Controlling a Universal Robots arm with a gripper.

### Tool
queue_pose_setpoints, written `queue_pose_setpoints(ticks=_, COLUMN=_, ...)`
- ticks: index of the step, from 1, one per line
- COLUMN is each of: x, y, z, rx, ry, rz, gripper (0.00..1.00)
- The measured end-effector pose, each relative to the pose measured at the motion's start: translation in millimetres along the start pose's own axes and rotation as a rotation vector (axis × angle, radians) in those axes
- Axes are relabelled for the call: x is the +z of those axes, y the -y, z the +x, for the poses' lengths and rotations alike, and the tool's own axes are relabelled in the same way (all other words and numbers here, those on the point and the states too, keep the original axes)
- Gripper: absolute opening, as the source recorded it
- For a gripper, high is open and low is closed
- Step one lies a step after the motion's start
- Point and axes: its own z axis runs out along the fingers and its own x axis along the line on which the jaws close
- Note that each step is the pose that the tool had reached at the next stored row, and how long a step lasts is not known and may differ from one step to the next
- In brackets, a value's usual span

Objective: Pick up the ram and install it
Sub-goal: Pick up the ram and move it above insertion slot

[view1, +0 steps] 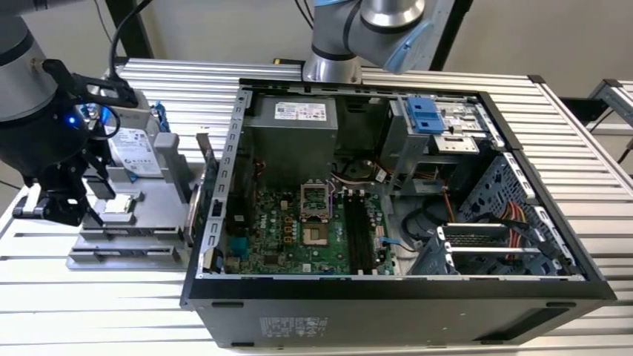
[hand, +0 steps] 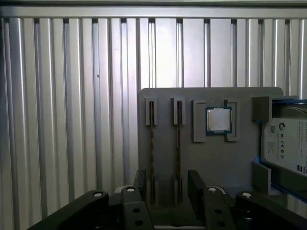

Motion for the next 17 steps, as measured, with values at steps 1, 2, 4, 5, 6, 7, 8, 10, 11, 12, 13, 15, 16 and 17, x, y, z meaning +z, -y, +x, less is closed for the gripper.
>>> queue_pose_setpoints(ticks=1, x=0.6, y=0.0, z=0.0, rx=0.0, ry=0.0001, rz=0.0, gripper=1.0)
queue_pose_setpoints(ticks=2, x=1.1, y=0.0, z=0.1, rx=0.0, ry=0.0, rz=-0.0001, gripper=1.0)
queue_pose_setpoints(ticks=4, x=2.3, y=0.1, z=0.2, rx=0.0, ry=0.0, rz=0.0, gripper=1.0)
queue_pose_setpoints(ticks=5, x=2.9, y=0.1, z=0.2, rx=0.0, ry=0.0, rz=0.0, gripper=1.0)
queue_pose_setpoints(ticks=6, x=3.5, y=0.1, z=0.2, rx=0.0, ry=0.0, rz=0.0, gripper=1.0)
queue_pose_setpoints(ticks=7, x=4.2, y=0.1, z=0.2, rx=0.0, ry=0.0001, rz=0.0, gripper=1.0)
queue_pose_setpoints(ticks=8, x=4.8, y=0.1, z=0.2, rx=0.0, ry=-0.0001, rz=-0.0001, gripper=1.0)
queue_pose_setpoints(ticks=10, x=6.2, y=0.1, z=0.3, rx=0.0, ry=0.0, rz=0.0, gripper=1.0)
queue_pose_setpoints(ticks=11, x=6.8, y=0.2, z=0.3, rx=0.0, ry=0.0001, rz=0.0, gripper=1.0)
queue_pose_setpoints(ticks=12, x=7.4, y=0.2, z=0.3, rx=0.0, ry=0.0, rz=-0.0001, gripper=1.0)
queue_pose_setpoints(ticks=13, x=8.1, y=0.2, z=0.4, rx=0.0, ry=0.0, rz=0.0, gripper=1.0)
queue_pose_setpoints(ticks=15, x=9.4, y=0.2, z=0.4, rx=0.0, ry=0.0, rz=-0.0001, gripper=1.0)
queue_pose_setpoints(ticks=16, x=10.0, y=0.2, z=0.4, rx=0.0, ry=0.0, rz=0.0, gripper=1.0)
queue_pose_setpoints(ticks=17, x=10.6, y=0.3, z=0.5, rx=0.0, ry=-0.0001, rz=-0.0001, gripper=1.0)
